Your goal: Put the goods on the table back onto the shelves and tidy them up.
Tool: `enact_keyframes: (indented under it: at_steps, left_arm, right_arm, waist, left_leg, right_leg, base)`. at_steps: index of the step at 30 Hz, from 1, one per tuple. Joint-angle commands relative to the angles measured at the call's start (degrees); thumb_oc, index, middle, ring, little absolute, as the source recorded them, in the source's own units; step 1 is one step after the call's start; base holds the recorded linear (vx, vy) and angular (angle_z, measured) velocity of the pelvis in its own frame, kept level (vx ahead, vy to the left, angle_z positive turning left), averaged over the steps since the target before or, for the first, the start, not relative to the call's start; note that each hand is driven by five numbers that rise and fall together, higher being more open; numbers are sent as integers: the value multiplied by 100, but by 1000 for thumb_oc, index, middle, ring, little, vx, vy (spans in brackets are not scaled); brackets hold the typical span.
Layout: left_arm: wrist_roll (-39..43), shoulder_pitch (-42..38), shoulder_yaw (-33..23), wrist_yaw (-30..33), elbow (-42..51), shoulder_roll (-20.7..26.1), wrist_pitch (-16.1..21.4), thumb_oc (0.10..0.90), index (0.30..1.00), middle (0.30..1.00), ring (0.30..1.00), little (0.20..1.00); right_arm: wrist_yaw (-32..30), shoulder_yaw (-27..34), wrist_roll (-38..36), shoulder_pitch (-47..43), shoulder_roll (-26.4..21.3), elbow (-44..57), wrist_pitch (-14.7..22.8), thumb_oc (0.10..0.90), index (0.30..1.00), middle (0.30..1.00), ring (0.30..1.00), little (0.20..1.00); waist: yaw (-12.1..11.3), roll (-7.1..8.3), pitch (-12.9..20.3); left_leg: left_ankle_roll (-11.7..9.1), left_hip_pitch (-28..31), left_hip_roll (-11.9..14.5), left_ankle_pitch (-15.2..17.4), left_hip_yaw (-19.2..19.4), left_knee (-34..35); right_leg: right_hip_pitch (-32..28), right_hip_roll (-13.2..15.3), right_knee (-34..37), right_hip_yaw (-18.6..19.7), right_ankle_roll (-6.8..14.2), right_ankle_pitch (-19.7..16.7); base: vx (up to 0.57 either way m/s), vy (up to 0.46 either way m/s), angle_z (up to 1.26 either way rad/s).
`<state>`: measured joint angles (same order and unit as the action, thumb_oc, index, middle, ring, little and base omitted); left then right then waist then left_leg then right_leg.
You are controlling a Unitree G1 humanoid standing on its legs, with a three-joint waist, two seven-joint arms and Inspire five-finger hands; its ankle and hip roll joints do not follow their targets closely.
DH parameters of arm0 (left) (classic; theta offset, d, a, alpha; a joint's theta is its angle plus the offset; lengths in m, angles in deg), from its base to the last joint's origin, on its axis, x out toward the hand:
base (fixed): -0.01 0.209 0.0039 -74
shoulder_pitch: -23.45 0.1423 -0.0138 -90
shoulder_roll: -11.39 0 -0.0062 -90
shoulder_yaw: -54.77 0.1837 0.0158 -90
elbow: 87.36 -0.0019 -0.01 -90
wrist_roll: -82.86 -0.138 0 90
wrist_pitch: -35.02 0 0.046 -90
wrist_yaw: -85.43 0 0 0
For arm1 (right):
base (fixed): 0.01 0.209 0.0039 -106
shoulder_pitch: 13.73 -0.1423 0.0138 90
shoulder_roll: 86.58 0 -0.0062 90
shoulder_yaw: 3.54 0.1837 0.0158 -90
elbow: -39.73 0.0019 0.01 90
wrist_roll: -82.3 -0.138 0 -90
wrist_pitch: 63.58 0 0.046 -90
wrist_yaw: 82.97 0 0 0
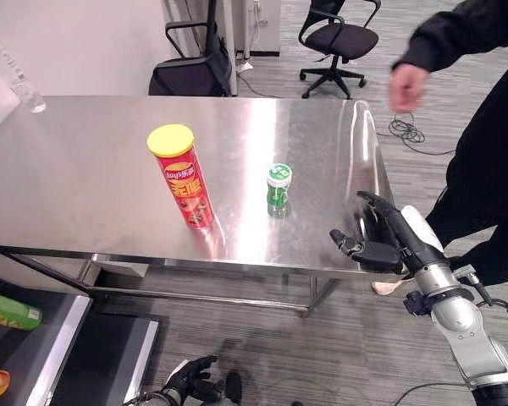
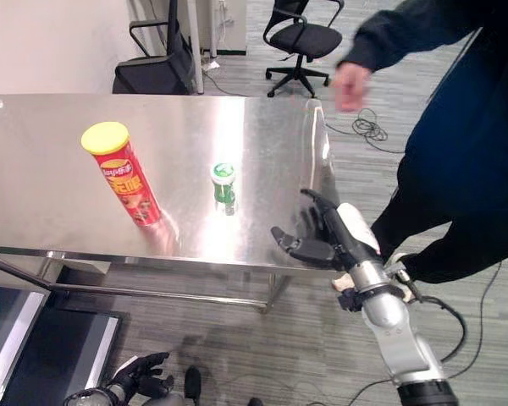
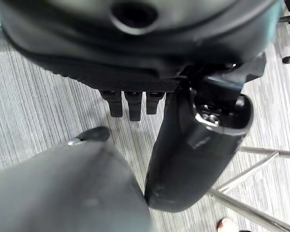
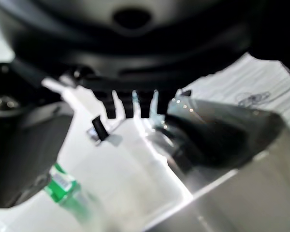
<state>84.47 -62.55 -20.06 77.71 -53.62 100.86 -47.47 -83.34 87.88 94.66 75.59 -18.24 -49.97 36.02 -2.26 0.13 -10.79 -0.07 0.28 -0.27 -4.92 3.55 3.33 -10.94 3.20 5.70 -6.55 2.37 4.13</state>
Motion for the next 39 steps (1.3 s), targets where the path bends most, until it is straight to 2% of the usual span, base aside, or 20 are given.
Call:
enact_keyframes:
  at_steps: [1,7,11,27,39]
  left_arm:
    - [-486,455,607,88,-873,-252,-18,800,900,900,900,900]
    - [-527,320,605,194,-1071,-280,19,800,900,900,900,900]
    - [-494,177,602,336,-1250,-317,27,800,900,900,900,900]
    - [-466,4,577,560,-1503,-320,10,800,900,900,900,900]
    - [-474,-46,594,591,-1543,-273,20,800,900,900,900,900]
  right_arm:
    - [-247,94,-104,-403,-408,315,471,800,900,900,900,900]
    - [-351,-60,-106,-624,-458,174,459,800,900,900,900,900]
    - [-436,-346,-128,-939,-471,4,378,800,900,900,900,900]
    - [-820,-773,116,-1769,-495,-568,95,800,900,900,900,900]
    - [-720,-1070,-119,-2195,-503,-843,89,800,900,900,900,900]
  waist:
    - [-283,0,526]
    - [-318,-6,572]
    - [-435,22,661]
    - [-657,108,808]
    - [-764,159,846]
  left_leg:
    - [-382,-453,295,-45,-185,-237]
    - [-361,-334,197,-46,-285,-60]
    - [-276,-216,48,45,-404,13]
    - [-136,-141,-156,186,-546,108]
    - [-95,-145,-218,251,-558,131]
  right_leg:
    - [133,-226,-195,67,9,93]
    - [91,-144,-226,-98,52,130]
    - [14,-25,-269,-230,105,175]
    - [27,204,-319,-303,239,148]
    - [54,286,-292,-292,317,89]
  base:
    - [63,42,16]
    - [49,46,11]
    - [94,69,18]
    - [57,39,4]
    - [37,18,0]
